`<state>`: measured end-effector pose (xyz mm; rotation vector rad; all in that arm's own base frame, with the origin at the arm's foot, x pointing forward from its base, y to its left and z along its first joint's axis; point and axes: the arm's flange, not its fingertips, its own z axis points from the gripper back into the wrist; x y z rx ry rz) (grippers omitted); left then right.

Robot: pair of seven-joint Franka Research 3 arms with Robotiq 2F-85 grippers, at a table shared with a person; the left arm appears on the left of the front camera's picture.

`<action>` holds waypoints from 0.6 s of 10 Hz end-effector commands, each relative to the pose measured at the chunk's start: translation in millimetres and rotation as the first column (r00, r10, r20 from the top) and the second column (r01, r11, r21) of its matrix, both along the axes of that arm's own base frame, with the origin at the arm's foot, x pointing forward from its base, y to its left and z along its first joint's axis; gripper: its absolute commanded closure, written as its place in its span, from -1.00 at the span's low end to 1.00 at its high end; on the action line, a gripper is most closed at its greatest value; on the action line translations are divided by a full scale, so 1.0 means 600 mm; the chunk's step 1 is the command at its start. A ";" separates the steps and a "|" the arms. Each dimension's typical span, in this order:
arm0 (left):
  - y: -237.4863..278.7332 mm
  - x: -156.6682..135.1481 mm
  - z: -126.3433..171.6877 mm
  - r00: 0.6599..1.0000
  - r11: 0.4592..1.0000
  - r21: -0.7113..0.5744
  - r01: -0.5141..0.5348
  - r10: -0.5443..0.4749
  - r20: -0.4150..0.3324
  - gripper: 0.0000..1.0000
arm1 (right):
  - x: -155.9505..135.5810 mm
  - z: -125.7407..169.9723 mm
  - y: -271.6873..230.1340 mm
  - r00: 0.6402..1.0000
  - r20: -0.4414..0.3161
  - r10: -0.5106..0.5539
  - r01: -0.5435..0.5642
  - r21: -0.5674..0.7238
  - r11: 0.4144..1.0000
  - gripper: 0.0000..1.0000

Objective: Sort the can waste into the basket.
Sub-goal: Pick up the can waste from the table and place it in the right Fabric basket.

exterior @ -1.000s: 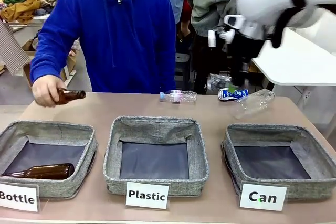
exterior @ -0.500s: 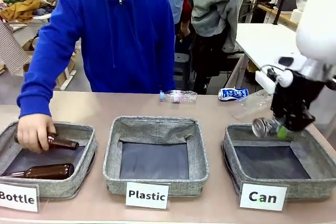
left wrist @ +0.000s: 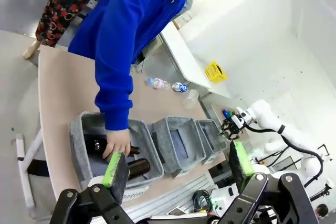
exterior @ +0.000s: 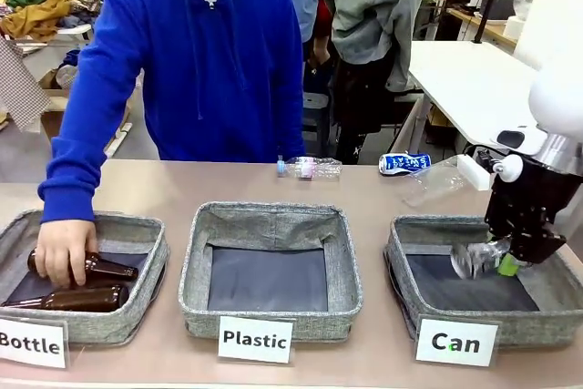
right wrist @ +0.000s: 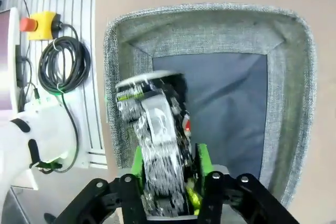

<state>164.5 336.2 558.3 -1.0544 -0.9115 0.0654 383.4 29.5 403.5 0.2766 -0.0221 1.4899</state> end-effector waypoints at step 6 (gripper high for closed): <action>-0.151 0.050 0.013 0.969 0.965 0.095 0.246 -0.245 -0.018 -1.00 | 0.040 0.031 -0.013 0.920 -0.135 -0.368 0.392 0.339 0.855 -1.00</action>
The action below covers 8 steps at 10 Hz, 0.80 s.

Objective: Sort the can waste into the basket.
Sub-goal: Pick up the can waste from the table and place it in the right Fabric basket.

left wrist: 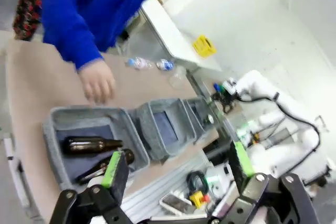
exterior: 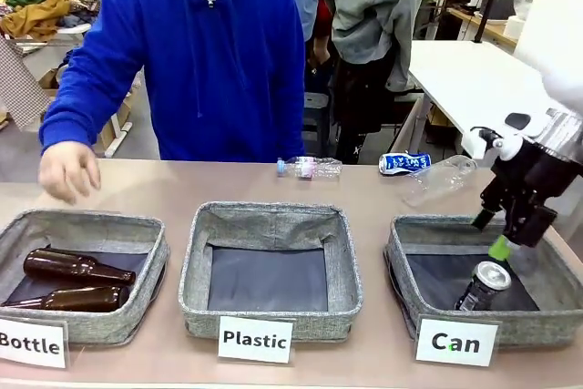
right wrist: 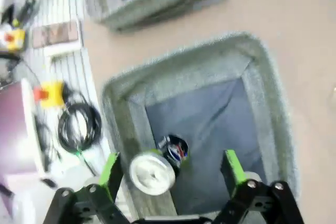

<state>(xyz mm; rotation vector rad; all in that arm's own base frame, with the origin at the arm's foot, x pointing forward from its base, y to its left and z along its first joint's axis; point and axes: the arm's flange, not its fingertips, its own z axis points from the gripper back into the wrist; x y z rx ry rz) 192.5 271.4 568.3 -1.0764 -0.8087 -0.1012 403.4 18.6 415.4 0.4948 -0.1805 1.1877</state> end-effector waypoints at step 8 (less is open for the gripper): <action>-0.403 0.100 -0.128 0.860 0.838 0.201 0.507 -0.477 -0.182 -1.00 | 0.019 0.011 -0.053 0.862 -0.427 -0.273 0.504 0.782 0.367 -1.00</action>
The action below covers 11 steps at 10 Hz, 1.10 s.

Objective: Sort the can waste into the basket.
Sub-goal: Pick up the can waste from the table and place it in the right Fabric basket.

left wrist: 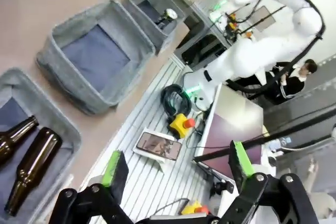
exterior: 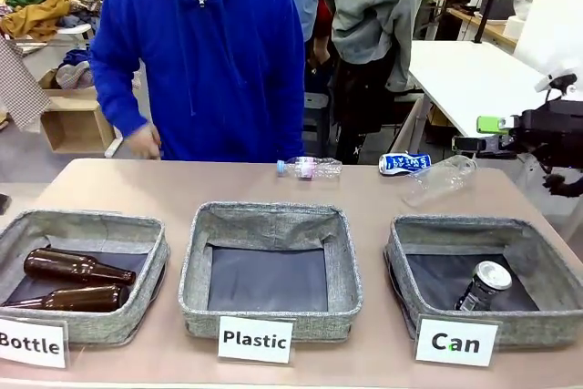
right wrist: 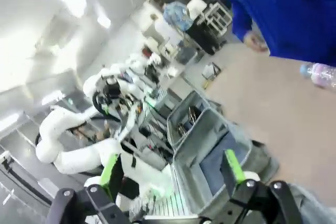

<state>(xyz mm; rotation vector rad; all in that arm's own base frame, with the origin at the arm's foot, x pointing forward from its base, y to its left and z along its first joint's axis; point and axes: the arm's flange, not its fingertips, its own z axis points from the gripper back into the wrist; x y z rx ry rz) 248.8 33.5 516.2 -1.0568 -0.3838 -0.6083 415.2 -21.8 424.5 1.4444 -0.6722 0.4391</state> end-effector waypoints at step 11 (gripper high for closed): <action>0.001 -0.022 0.014 1.000 1.000 -0.018 0.025 -0.025 0.014 -1.00 | -0.001 0.018 0.010 0.999 0.022 0.044 -0.043 -0.060 0.997 -1.00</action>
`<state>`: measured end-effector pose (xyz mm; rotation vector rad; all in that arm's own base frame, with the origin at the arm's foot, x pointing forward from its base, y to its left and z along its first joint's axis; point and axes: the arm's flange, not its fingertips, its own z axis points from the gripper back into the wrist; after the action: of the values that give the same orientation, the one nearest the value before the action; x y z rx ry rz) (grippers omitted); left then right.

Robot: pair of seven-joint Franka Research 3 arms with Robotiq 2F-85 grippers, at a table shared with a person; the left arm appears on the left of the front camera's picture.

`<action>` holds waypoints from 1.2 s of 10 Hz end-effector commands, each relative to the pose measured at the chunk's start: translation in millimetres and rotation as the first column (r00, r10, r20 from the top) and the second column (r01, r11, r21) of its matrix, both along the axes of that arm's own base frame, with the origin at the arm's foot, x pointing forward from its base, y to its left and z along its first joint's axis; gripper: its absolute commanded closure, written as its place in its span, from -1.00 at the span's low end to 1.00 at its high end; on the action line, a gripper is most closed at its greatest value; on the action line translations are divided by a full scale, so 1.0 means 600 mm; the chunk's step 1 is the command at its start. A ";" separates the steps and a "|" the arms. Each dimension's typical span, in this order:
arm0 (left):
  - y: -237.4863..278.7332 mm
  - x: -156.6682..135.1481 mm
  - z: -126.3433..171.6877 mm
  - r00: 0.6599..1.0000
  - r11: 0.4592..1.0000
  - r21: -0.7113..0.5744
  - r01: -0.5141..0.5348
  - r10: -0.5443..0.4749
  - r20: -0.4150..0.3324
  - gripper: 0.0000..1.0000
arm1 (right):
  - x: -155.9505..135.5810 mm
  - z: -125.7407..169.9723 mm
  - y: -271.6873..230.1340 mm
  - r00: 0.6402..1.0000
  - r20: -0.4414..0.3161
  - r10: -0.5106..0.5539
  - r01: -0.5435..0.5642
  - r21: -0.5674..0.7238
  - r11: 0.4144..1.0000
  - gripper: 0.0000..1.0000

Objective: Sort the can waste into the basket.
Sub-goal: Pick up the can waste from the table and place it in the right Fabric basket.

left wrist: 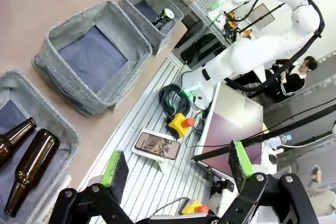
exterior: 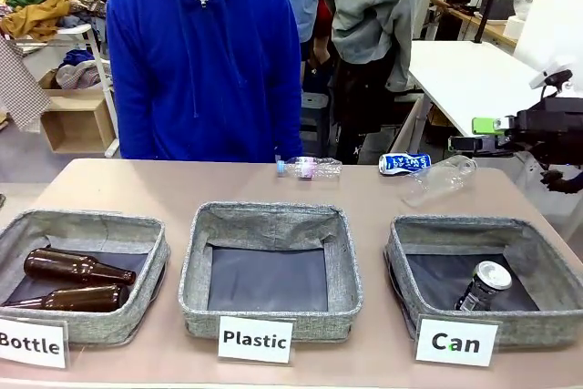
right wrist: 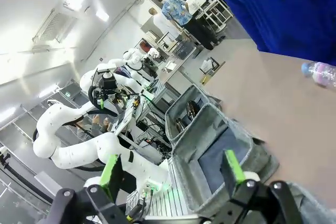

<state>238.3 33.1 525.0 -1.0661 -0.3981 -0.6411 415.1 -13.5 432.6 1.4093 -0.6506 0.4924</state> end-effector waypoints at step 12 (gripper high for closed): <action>0.001 -0.005 0.000 1.000 1.000 -0.007 0.002 -0.003 -0.011 -1.00 | -0.093 0.088 -0.261 0.982 0.178 0.062 0.043 -0.532 0.846 -1.00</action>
<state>237.6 33.5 525.2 -1.0665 -0.3993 -0.6406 416.3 -126.5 478.6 0.8115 -0.6083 0.7587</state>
